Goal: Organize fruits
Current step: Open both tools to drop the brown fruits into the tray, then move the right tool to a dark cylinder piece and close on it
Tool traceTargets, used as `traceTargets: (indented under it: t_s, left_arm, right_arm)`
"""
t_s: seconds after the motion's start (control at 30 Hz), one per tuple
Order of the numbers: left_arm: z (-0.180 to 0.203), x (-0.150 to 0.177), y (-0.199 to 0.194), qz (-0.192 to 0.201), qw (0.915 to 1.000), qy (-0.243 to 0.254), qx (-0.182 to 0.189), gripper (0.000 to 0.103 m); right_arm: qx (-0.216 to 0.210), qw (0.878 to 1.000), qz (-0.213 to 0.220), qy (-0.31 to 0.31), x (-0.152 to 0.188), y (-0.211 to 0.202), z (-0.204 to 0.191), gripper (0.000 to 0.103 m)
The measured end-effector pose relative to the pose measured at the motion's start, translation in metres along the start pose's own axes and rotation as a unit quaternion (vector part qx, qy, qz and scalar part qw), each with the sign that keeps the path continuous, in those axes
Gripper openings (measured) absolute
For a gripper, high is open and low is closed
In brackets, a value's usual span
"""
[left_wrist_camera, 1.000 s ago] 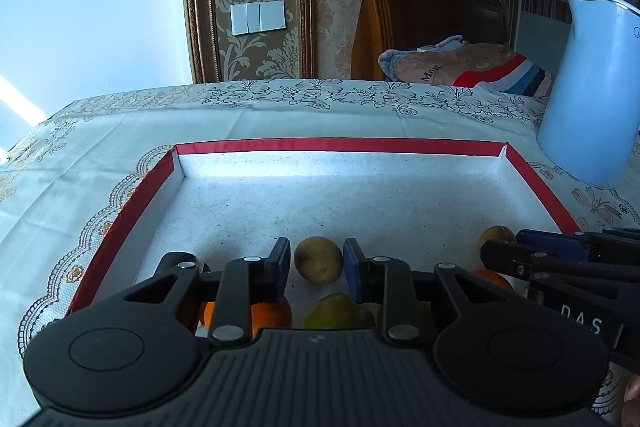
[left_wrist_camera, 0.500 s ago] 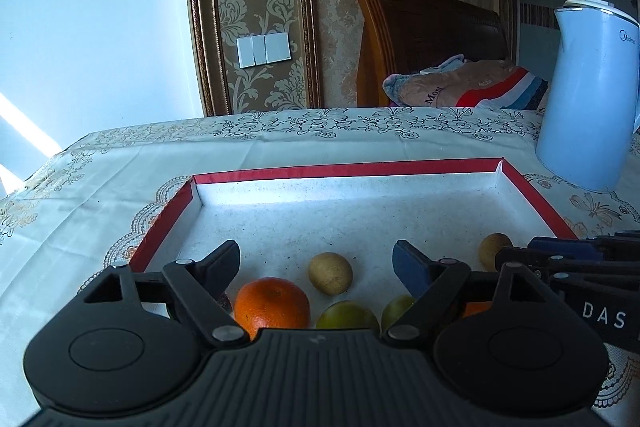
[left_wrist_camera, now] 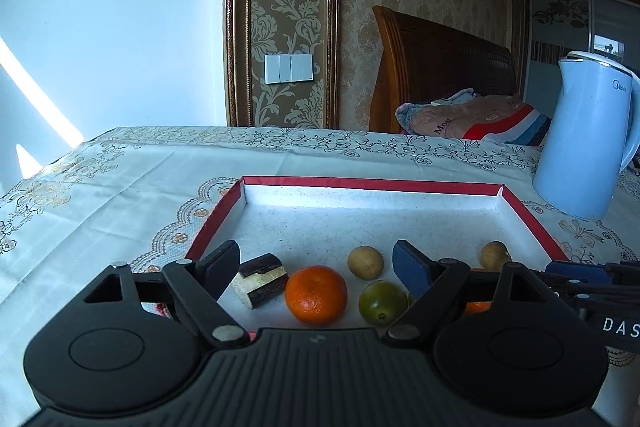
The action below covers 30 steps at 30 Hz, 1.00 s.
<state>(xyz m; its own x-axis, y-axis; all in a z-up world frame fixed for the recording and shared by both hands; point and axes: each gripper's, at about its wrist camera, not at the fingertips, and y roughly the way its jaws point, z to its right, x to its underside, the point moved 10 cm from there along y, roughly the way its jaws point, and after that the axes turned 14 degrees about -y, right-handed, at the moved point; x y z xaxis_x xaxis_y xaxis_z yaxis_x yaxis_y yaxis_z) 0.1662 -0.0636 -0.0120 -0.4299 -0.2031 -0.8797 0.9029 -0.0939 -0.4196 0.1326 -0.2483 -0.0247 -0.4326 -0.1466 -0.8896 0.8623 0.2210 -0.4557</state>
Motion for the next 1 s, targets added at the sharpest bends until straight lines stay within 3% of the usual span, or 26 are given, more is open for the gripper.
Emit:
traceTargets:
  t_s: [0.07,0.17,0.5,1.0]
  left_arm:
    - [-0.011,0.002,-0.011,0.005,1.0000,-0.002,-0.001,0.084]
    - [-0.029,0.008,-0.025,0.007,1.0000,-0.006,0.000,0.084]
    - [-0.072,0.027,-0.043,0.010,0.9994,-0.021,-0.027,0.084]
    - [-0.080,0.031,-0.043,0.005,0.9989,-0.040,-0.023,0.084]
  right_arm:
    - [-0.012,1.000,0.006,0.000,0.001,-0.006,-0.005,0.038]
    - [-0.025,1.000,0.015,-0.004,0.003,-0.016,-0.014,0.051]
    - [-0.056,0.998,0.003,-0.027,0.018,-0.023,-0.052,0.051]
    - [-0.067,0.997,-0.023,0.011,0.015,0.005,-0.077,0.051]
